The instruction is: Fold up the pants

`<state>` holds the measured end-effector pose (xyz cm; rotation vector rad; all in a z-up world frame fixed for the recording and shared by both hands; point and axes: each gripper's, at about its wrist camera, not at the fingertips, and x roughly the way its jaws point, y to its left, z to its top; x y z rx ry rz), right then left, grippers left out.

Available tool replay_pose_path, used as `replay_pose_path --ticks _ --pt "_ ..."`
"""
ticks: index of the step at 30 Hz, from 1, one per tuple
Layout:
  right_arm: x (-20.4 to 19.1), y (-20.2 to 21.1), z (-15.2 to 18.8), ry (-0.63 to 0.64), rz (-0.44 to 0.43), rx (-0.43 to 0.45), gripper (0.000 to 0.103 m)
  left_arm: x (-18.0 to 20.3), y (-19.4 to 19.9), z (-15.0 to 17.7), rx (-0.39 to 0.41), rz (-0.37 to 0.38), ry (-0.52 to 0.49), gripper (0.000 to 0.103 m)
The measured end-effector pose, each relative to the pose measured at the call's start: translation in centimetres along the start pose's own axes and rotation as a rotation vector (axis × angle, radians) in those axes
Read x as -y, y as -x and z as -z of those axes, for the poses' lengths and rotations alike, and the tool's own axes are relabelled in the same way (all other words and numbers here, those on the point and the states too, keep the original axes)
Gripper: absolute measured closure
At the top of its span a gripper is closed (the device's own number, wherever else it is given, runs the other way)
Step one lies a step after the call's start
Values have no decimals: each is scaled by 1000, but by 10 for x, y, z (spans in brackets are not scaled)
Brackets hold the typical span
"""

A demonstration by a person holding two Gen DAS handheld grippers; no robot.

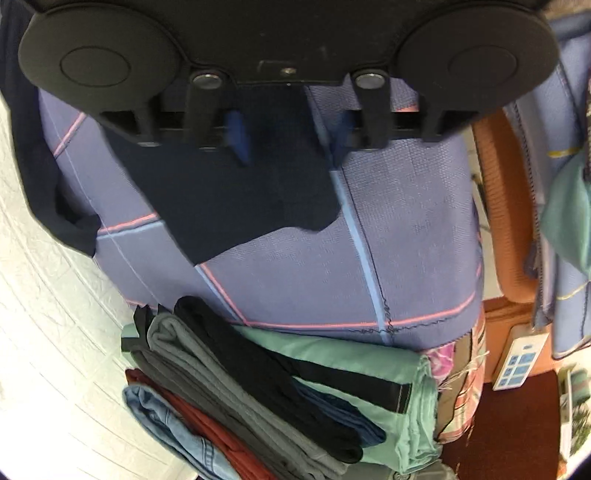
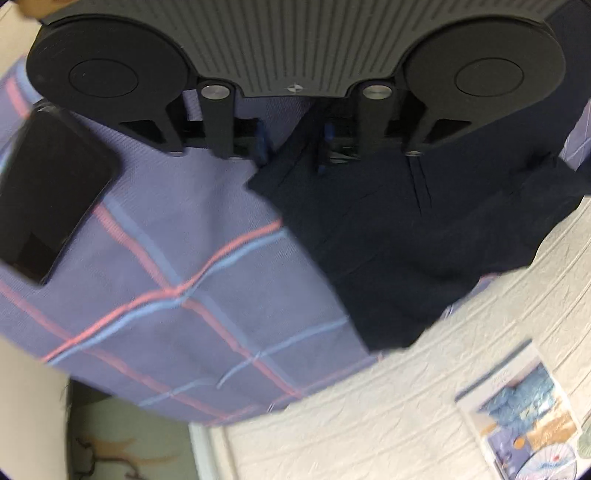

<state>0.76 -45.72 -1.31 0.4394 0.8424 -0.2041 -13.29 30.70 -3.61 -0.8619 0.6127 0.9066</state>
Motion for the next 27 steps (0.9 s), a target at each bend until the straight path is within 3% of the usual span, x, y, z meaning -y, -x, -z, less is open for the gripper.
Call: replay_pose_path --ticks 3,5,9,14,18,27 --pt "-11 30 -20 17 52 182 13 17 26 -14 58 94 19 0" --pt "-23 46 -34 56 33 278 10 39 37 -21 97 156 2 0" --pt "-49 41 -66 130 -88 334 3 94 30 -34 97 272 -61 0" --pt "-79 -8 -96 230 -197 304 0 157 -22 -36 23 331 -50 0" --pt "-90 -59 -112 262 -191 240 0 192 -73 -34 -36 336 1 0" --pt "-75 -158 -151 111 -250 87 0 242 -150 -34 -69 329 55 0"
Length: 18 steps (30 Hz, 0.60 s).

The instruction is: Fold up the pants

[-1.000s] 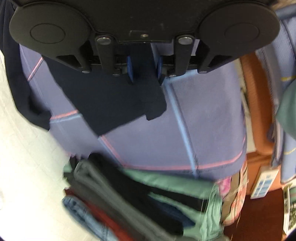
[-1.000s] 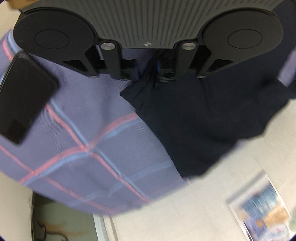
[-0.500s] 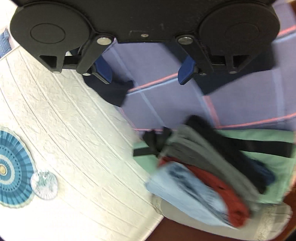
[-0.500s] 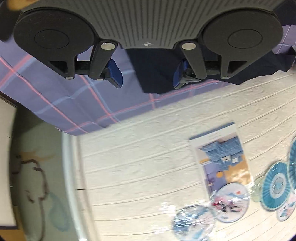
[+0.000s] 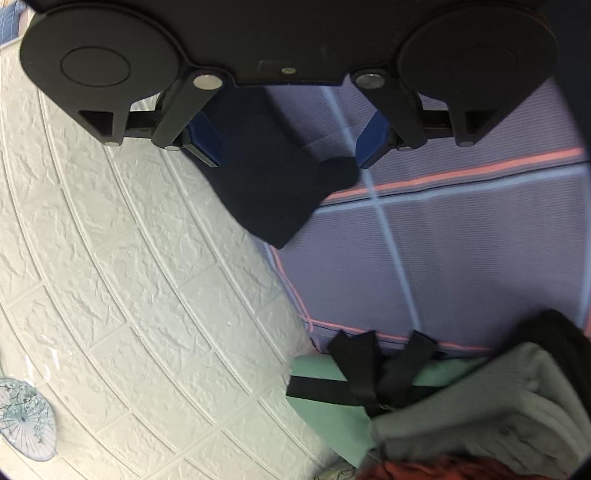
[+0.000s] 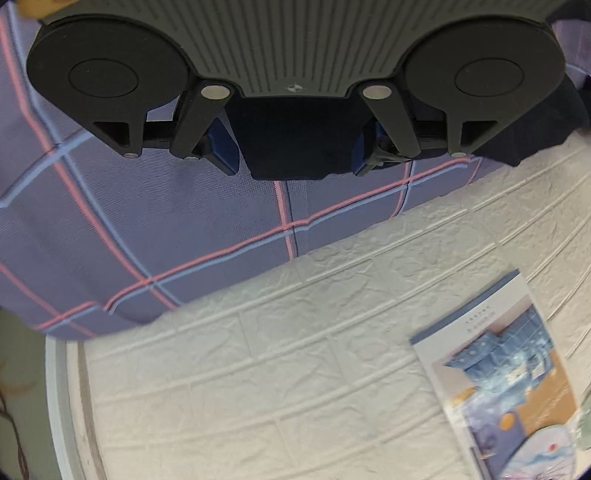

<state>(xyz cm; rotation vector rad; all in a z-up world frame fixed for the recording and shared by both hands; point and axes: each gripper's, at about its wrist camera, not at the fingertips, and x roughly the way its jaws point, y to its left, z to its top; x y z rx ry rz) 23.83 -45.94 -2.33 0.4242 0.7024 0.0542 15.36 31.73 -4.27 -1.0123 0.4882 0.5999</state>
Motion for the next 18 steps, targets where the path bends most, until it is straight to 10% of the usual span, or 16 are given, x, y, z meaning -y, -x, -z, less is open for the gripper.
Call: replay_pose_path --ticks 18 --pt "11 -14 6 -3 -62 -75 0 -3 -32 10 -31 16 197 0"
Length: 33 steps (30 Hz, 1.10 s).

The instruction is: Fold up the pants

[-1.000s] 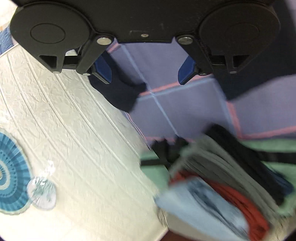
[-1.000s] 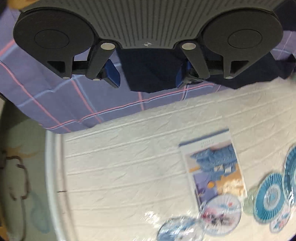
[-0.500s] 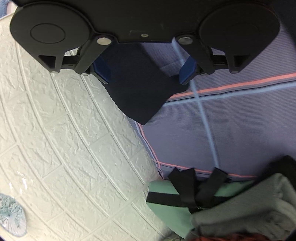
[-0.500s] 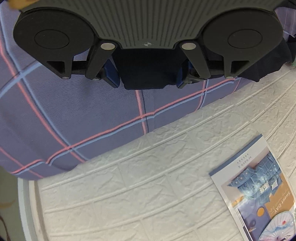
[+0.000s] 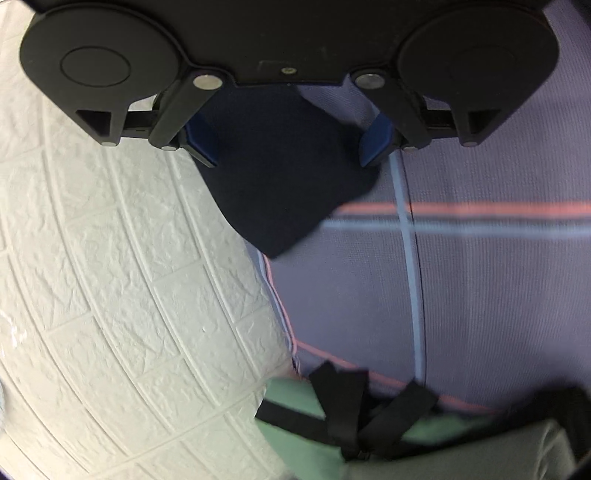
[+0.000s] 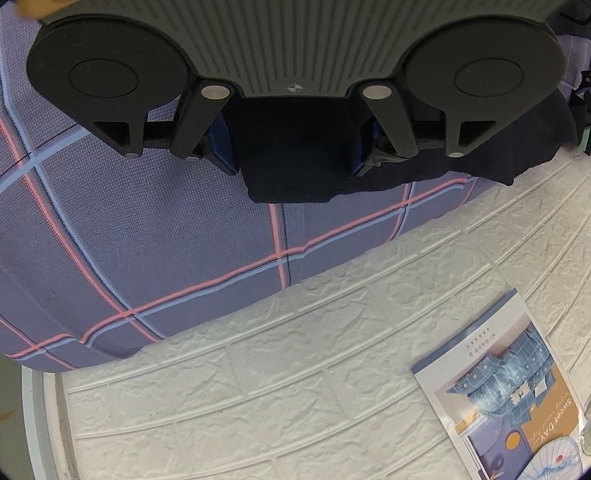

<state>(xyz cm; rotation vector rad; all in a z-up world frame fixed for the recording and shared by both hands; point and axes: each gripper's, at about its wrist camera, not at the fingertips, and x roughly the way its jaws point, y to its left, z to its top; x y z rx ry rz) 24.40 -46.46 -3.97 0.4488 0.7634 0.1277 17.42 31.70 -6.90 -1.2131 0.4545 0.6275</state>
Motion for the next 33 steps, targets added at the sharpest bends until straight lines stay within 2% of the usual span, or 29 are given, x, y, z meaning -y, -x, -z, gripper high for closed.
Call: replay_pose_path --ticks 3,7,10,13,16,17,18,19,20,21,23,26,28,29,30,31,33 --pt "1 6 2 -12 -9 9 0 -5 18 8 -18 83 76 0" --pt "3 12 6 -2 -3 9 0 -4 31 17 4 91 67 0" --pt "7 15 7 -16 -7 13 0 -2 30 19 -10 144 98 0" --pt "8 16 9 -11 -2 14 0 2 21 14 36 149 102 0" --pt "9 13 11 -6 11 7 0 4 9 4 88 91 102 0" --pt "10 11 11 -7 18 1 7 4 4 1 86 91 91 0" --pt "11 9 11 -7 27 -7 26 6 2 -5 67 98 67 35" --pt "10 6 11 -1 41 -22 47 9 4 -10 62 114 37 37" --pt "6 3 10 22 68 -40 100 13 13 -15 96 125 -6 37" --pt "2 4 9 56 106 -37 100 19 28 -20 140 126 -65 37" --pt "-5 16 6 90 108 20 101 26 59 -34 222 141 -169 38" --pt "-4 31 -3 69 91 68 101 22 91 -52 316 45 -235 38" --pt "-7 30 -3 111 128 56 101 10 97 -58 352 -33 -256 33" --pt "-9 27 -1 131 150 45 101 1 94 -60 340 -85 -245 31" --pt "-11 23 3 146 166 33 101 -8 88 -60 321 -153 -236 9" --pt "-13 19 6 154 175 20 101 -17 81 -60 289 -236 -230 0" --pt "-15 14 10 160 208 15 95 -37 72 -59 222 -385 -183 0"
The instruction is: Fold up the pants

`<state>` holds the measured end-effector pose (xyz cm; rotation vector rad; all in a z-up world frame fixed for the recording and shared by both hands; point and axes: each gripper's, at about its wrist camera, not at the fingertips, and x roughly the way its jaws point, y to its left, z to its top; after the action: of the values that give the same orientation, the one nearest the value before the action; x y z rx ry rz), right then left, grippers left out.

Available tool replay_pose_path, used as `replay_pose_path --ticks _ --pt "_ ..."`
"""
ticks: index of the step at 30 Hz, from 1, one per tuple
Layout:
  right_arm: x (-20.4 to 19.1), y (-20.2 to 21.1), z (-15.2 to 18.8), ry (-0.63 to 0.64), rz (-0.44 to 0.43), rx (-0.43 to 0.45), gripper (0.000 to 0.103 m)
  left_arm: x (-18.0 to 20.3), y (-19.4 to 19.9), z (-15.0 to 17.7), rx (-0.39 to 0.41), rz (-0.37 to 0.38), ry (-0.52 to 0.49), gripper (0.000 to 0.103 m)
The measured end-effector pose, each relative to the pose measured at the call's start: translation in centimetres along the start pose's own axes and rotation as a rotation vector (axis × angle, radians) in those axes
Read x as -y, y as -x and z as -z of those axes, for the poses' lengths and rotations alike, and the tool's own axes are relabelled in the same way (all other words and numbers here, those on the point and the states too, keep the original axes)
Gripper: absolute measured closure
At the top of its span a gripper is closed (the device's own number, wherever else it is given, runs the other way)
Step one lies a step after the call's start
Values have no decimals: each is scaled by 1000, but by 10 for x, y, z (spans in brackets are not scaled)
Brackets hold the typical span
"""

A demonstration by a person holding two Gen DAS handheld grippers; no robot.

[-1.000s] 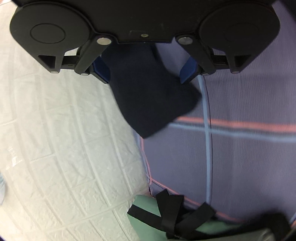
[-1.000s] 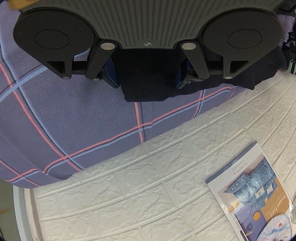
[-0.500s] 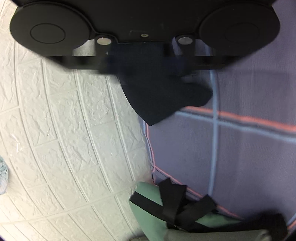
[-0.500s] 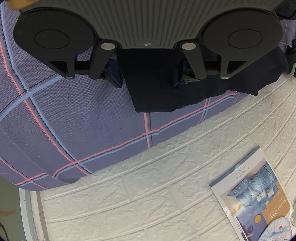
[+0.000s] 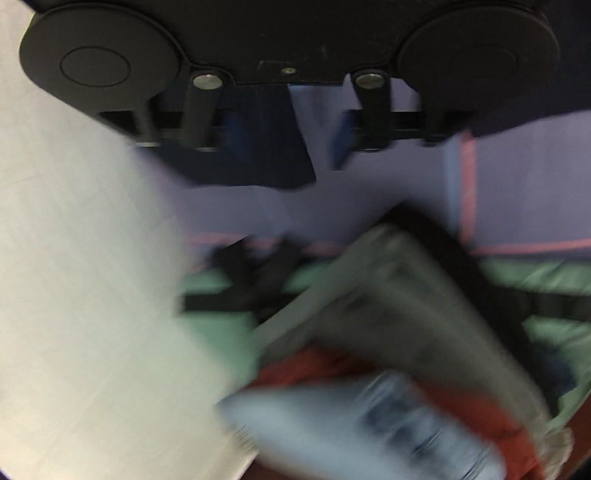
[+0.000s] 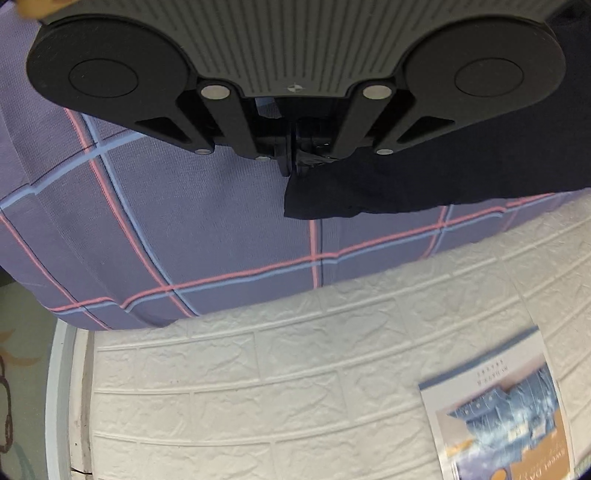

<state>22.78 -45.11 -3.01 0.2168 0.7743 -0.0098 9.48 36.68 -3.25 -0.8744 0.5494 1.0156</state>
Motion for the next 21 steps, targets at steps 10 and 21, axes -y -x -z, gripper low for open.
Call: replay_pose_path --ticks 10,21 --pt "-40 38 -30 94 -86 173 31 24 31 -24 93 199 -80 0" --pt "-103 13 -28 188 -242 73 14 91 -57 -33 -48 269 -267 0"
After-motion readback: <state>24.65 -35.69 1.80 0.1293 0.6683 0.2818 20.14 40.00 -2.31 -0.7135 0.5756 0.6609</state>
